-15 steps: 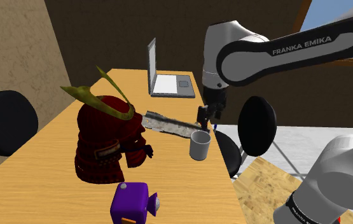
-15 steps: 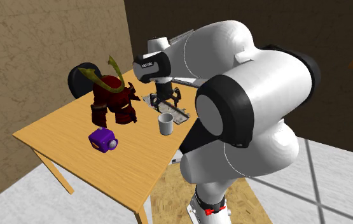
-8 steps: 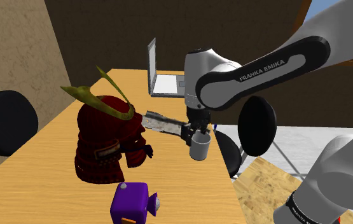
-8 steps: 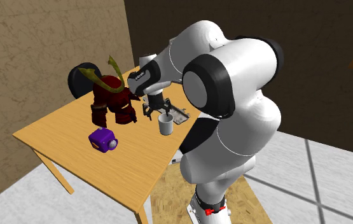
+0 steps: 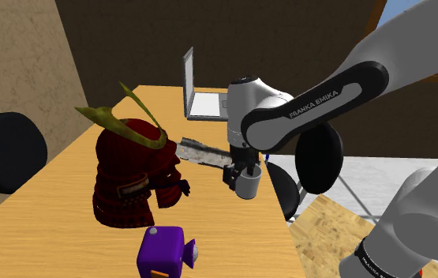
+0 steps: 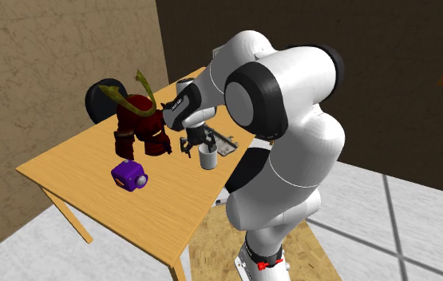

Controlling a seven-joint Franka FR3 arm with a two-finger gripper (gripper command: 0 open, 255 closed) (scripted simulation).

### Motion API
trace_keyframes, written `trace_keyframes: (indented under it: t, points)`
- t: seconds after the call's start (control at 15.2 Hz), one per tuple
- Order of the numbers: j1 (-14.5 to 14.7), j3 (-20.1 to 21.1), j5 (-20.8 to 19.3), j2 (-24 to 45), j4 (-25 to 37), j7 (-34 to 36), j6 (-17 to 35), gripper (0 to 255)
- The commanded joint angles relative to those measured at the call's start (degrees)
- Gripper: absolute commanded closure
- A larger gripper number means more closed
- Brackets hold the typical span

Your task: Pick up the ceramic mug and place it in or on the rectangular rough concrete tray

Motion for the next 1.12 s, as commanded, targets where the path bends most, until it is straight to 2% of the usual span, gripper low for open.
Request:
trace_keyframes:
  t: [0.0,0.4,0.46,1.06]
  points:
    - [-0.03,0.01,-0.07,0.19,-0.13,0.04,0.34,0]
    - [-0.03,0.01,-0.07,0.18,-0.13,0.04,0.33,0]
    - [-0.03,0.01,-0.07,0.18,-0.13,0.04,0.33,255]
    - [-0.03,0.01,-0.07,0.19,-0.13,0.04,0.34,255]
